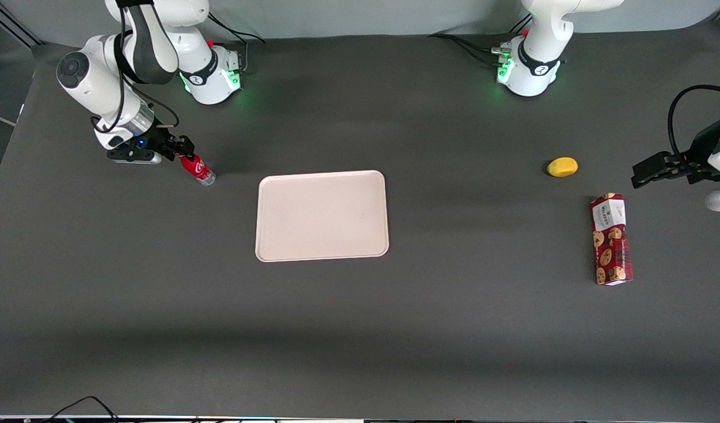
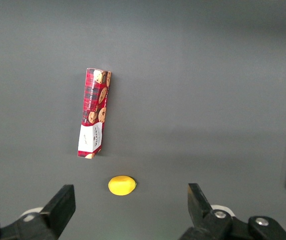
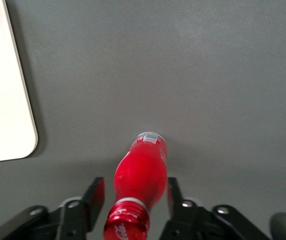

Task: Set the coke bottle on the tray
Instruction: 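Close the right gripper around the bottle's body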

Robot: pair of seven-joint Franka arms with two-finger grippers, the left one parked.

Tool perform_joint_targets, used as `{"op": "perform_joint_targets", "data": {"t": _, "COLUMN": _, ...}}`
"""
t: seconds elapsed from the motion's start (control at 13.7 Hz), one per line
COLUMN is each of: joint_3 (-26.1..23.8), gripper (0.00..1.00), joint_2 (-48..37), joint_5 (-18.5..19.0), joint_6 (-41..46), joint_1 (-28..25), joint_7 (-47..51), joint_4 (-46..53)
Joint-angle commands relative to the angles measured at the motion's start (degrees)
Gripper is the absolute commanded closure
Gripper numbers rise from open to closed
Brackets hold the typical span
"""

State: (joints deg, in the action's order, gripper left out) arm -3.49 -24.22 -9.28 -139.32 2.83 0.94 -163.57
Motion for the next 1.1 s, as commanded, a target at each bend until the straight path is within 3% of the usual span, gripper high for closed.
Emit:
{"op": "perform_joint_targets", "data": {"t": 0.0, "joint_3": -0.6, "gripper": 0.93, "joint_2": -2.1, "joint_5": -1.6, "joint_6": -2.9, "joint_1": -0.2, "joint_7": 0.8, "joint_4": -3.6}}
{"op": "perform_joint_targets", "data": {"t": 0.07, "joint_3": -0.7, "gripper": 1.00, "joint_2": -2.1, "joint_5": -1.6, "joint_6": -2.9, "joint_1": -0.2, "joint_7": 0.8, "joint_4": -3.6}}
{"op": "perform_joint_targets", "data": {"t": 0.51, "joint_3": -2.4, "gripper": 1.00, "joint_2": -2.3, "joint_5": -1.6, "joint_6": -1.0, "joint_1": -0.2, "joint_7": 0.5, "joint_4": -1.8}}
{"op": "perform_joint_targets", "data": {"t": 0.73, "joint_3": -2.6, "gripper": 1.00, "joint_2": -3.0, "joint_5": -0.8, "joint_6": 7.2, "joint_1": -0.2, "joint_7": -0.2, "joint_4": 5.0}}
{"op": "perform_joint_targets", "data": {"t": 1.02, "joint_3": -2.7, "gripper": 1.00, "joint_2": -2.9, "joint_5": 4.3, "joint_6": 21.6, "joint_1": -0.2, "joint_7": -0.2, "joint_4": 19.3}}
